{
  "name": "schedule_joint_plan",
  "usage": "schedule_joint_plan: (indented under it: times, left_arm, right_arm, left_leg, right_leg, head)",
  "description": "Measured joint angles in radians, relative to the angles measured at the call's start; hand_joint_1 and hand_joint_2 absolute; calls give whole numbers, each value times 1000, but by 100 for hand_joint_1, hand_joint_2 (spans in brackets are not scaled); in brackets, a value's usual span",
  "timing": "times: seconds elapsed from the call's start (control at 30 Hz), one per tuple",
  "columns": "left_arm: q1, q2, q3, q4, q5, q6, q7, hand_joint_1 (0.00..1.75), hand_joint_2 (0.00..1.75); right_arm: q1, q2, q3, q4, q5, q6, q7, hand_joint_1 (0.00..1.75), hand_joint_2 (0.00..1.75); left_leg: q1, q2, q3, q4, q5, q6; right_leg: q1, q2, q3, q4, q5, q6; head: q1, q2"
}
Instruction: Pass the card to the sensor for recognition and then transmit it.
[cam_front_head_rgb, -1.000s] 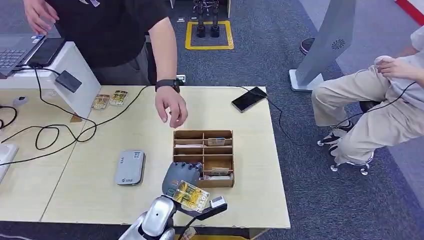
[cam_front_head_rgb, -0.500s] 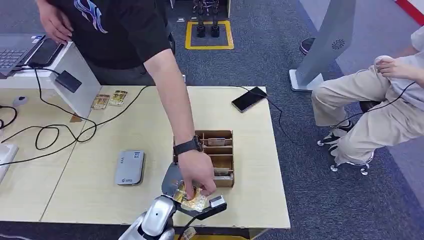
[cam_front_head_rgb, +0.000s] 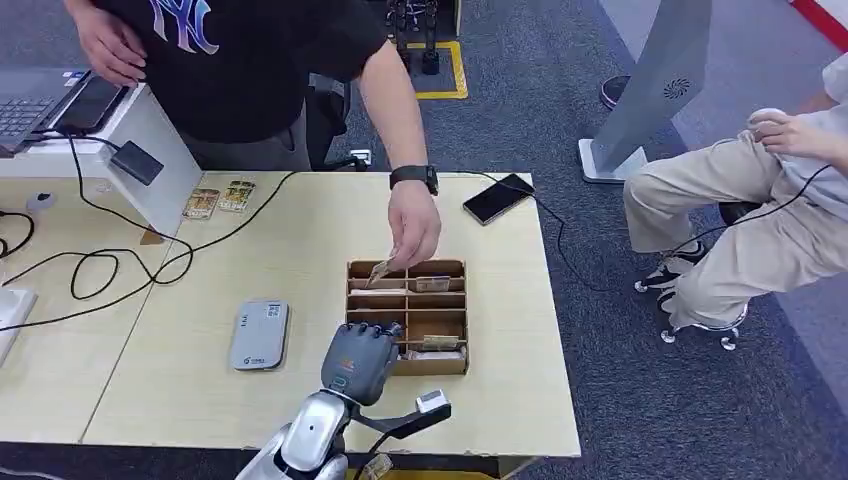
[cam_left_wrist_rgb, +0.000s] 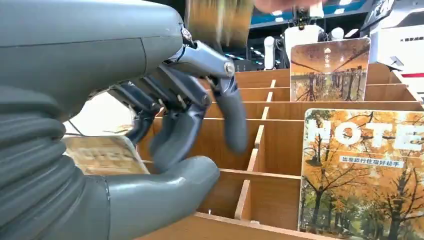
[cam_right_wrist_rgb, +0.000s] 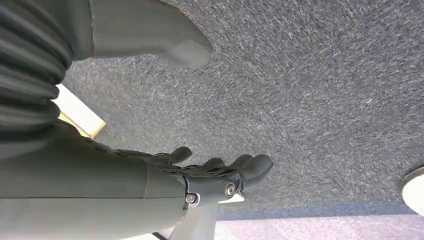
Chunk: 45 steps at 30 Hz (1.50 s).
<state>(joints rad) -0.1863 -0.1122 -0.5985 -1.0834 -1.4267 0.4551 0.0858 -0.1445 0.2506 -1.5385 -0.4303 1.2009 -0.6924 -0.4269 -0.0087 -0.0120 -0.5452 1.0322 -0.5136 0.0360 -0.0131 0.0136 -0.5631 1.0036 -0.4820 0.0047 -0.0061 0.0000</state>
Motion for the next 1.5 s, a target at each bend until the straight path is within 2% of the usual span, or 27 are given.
schedule_joint_plan:
  times: [0.17, 0.23, 0.27, 0.63, 0.93, 1.2, 1.33, 1.5]
  left_arm:
    - [0, -1, 1, 0, 0, 11, 1, 72, 175]
    - [0, -1, 1, 0, 0, 11, 1, 14, 175]
    - [0, -1, 2, 0, 0, 12, 1, 0, 175]
    - [3, -7, 5, -8, -21, 81, 16, 0, 175]
    - [12, -8, 20, -13, -29, 103, 14, 0, 175]
    - [30, -5, 40, -19, -36, 178, 8, 0, 175]
    - [44, 3, 64, -53, -35, 228, -4, 0, 175]
    - [68, 8, 104, -128, -39, 236, -32, 0, 175]
  right_arm:
    - [0, 0, 0, 0, 0, 0, 0, 0, 175]
    - [0, 0, 0, 0, -1, 0, 0, 0, 175]
    - [0, 0, 0, 0, -1, 0, 0, 0, 175]
    - [0, 0, 0, 0, -1, 0, 1, 0, 175]
    - [0, 0, 0, 0, 0, 0, 4, 0, 175]
    - [0, 0, 0, 0, 3, 0, 3, 0, 175]
    - [0, 0, 0, 0, 4, 0, 7, 0, 175]
    - [0, 0, 0, 0, 11, 0, 9, 0, 175]
  left_leg:
    - [0, 0, 0, 0, 0, 0]
    - [0, 0, 0, 0, 0, 0]
    - [0, 0, 0, 0, 0, 0]
    - [0, 0, 1, 0, 0, 0]
    - [0, 0, 1, 0, 0, 0]
    - [0, 0, 0, 0, 0, 0]
    - [0, 0, 0, 0, 0, 0]
    - [0, 0, 0, 0, 0, 0]
  right_leg:
    - [0, 0, 0, 0, 0, 0]
    - [0, 0, 0, 0, 0, 0]
    - [0, 0, 0, 0, 0, 0]
    - [0, 0, 1, 0, 0, 0]
    - [0, 0, 1, 0, 0, 0]
    - [0, 0, 0, 0, 0, 0]
    - [0, 0, 0, 0, 0, 0]
    - [0, 0, 0, 0, 0, 0]
  head:
    - [0, 0]
    - [0, 0]
    - [0, 0]
    - [0, 0]
    - [0, 0]
    - [0, 0]
    - [0, 0]
    - [0, 0]
